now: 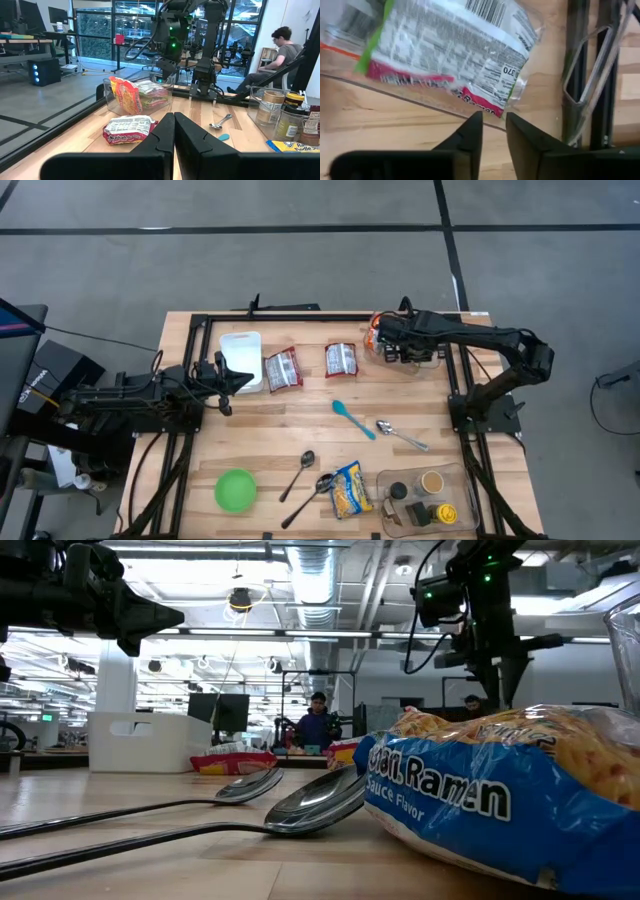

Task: Pick & Place Food Item
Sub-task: Put the green noodle pack into the top transparent bin, then put the silver spoon into the white bin

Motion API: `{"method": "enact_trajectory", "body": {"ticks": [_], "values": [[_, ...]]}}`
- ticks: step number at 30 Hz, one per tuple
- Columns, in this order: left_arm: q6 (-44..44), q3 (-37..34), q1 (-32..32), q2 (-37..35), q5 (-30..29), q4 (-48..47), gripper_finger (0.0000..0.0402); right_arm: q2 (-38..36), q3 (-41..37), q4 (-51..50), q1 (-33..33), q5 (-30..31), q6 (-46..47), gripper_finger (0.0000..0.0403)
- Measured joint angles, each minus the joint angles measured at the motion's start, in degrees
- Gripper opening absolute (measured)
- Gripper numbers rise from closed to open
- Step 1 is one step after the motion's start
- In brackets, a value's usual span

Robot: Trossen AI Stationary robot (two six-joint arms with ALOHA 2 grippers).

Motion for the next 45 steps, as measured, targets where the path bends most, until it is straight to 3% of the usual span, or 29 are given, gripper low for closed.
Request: {"method": "enact_trajectory", "body": {"ticks": [9, 20, 29, 37, 45], "values": [[0.0, 0.0, 0.0, 0.0, 0.0, 0.0, 0.0003, -0.5, 1.0, -1.4, 0.4, 0.2, -3.1, 0.0128], [0.0, 0.0, 0.0, 0.0, 0.0, 0.0, 0.0003, -0.5, 8.2, 3.0, 3.9, 2.7, -11.7, 0.0108], [0.0, 0.0, 0.0, 0.0, 0.0, 0.0, 0.0003, -0.5, 15.0, 8.9, 12.4, -3.9, -19.6, 0.0102], [0.0, 0.0, 0.0, 0.0, 0.0, 0.0, 0.0003, -0.5, 16.9, 10.1, 21.3, -4.1, -19.3, 0.0102], [0.0, 0.0, 0.0, 0.0, 0.0, 0.0, 0.0003, -0.5, 16.9, 10.1, 28.3, 1.1, -8.1, 0.0102]]}}
